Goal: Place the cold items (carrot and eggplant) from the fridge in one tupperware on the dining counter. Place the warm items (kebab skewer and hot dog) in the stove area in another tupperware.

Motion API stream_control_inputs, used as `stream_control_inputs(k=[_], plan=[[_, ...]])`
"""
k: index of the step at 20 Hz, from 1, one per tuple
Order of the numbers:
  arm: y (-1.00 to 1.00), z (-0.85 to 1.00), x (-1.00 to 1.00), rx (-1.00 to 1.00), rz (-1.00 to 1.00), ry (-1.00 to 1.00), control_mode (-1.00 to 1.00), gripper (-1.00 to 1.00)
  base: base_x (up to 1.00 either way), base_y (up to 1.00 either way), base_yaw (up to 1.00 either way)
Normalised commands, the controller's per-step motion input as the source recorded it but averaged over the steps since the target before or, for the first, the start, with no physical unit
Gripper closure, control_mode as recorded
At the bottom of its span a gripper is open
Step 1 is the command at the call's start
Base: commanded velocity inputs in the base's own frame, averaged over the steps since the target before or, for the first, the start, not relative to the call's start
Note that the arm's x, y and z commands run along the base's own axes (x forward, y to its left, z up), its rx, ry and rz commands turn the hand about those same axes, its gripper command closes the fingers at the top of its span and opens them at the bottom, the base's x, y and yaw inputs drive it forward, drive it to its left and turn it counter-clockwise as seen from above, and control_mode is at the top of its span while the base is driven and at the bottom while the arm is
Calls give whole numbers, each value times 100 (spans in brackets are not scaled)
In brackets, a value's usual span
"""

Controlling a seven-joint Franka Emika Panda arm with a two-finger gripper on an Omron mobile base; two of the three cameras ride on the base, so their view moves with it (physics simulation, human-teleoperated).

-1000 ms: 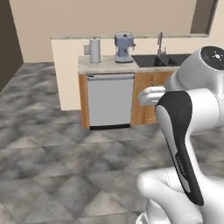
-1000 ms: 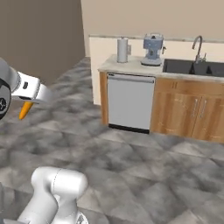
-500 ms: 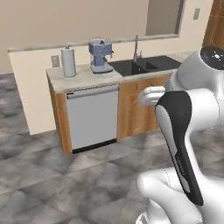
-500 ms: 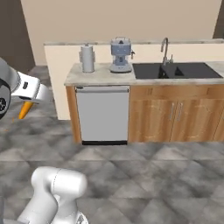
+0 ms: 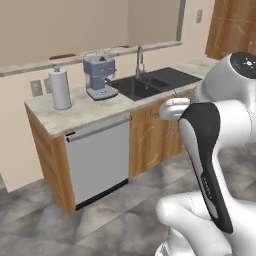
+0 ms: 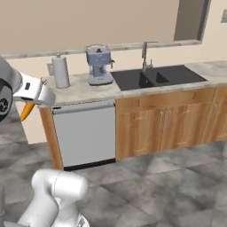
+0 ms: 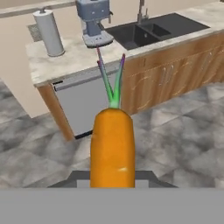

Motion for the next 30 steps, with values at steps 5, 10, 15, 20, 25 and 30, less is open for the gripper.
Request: stream_control_inputs(k=[5, 10, 15, 20, 25, 30], plan=[[0, 0, 0, 0, 0, 0, 100, 100, 53, 100, -20], [0, 0, 0, 0, 0, 0, 100, 100, 8, 100, -5], [0, 0, 0, 0, 0, 0, 100, 100, -2, 100, 0], [0, 0, 0, 0, 0, 0, 100, 100, 18, 100, -4], [0, 0, 0, 0, 0, 0, 100, 100, 45, 100, -9], [0, 0, 0, 0, 0, 0, 100, 100, 49, 100, -10]])
